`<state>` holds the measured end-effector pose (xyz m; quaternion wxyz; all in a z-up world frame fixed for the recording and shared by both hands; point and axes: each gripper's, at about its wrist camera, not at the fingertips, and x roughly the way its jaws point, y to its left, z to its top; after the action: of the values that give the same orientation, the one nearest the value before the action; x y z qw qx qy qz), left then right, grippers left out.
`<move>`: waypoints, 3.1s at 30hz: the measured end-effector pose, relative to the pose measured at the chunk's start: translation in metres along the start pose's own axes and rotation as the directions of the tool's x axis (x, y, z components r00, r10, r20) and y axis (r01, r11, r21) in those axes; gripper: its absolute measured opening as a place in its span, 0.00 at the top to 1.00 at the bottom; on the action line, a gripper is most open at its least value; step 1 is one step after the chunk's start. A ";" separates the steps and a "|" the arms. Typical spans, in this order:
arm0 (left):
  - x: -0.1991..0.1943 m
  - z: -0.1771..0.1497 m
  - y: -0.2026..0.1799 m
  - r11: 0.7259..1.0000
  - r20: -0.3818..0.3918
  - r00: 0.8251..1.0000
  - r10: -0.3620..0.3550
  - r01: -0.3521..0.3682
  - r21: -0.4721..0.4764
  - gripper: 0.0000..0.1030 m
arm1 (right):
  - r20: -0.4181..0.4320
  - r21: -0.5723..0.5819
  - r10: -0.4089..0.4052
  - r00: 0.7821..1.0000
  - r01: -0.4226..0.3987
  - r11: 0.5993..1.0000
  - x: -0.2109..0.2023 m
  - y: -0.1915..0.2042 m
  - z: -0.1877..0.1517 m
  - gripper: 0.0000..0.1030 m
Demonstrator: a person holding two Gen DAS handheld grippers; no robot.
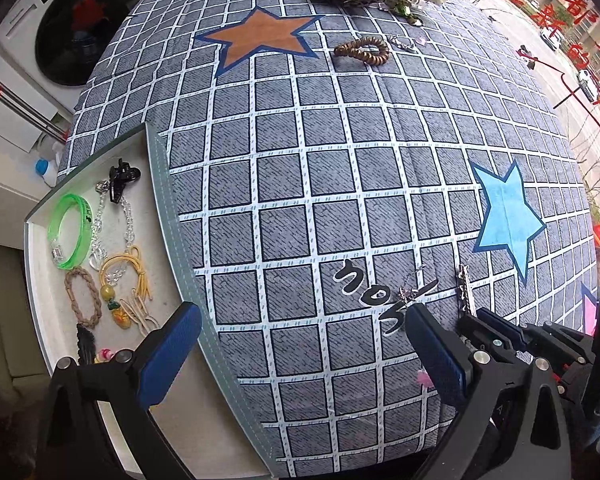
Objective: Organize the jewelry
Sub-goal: 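Grasp the silver charm pin with the left tool while the right tool grasps the rhinestone hair clip, then carry the silver pin and rhinestone clip over the white tray with both tools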
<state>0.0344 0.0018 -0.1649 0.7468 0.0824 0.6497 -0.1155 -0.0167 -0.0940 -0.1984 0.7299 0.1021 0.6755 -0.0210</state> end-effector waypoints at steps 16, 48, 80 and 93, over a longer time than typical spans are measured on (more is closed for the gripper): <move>0.047 0.001 -0.047 0.991 -0.118 0.989 -0.092 0.103 0.089 0.28 | 0.027 0.027 0.080 0.996 -0.081 0.996 -0.013 -0.068 -0.002 0.89; 0.014 -0.003 -0.049 0.986 -0.037 0.988 -0.151 0.153 0.060 0.83 | 0.017 0.022 0.115 0.993 -0.115 0.993 -0.032 -0.064 0.002 0.89; -0.057 -0.031 0.029 0.987 0.099 0.986 -0.131 0.140 -0.085 0.83 | 0.031 -0.068 0.153 0.988 -0.151 0.986 -0.081 -0.035 0.026 0.89; -0.076 -0.065 0.093 0.966 0.144 0.987 -0.075 0.107 -0.235 0.83 | 0.042 -0.270 0.232 0.972 -0.212 0.939 -0.111 0.046 0.043 0.89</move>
<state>-0.0111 0.1137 -0.1013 0.7871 -0.0473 0.6105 -0.0748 0.0240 -0.0687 -0.0802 0.7590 0.0788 0.6292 0.1477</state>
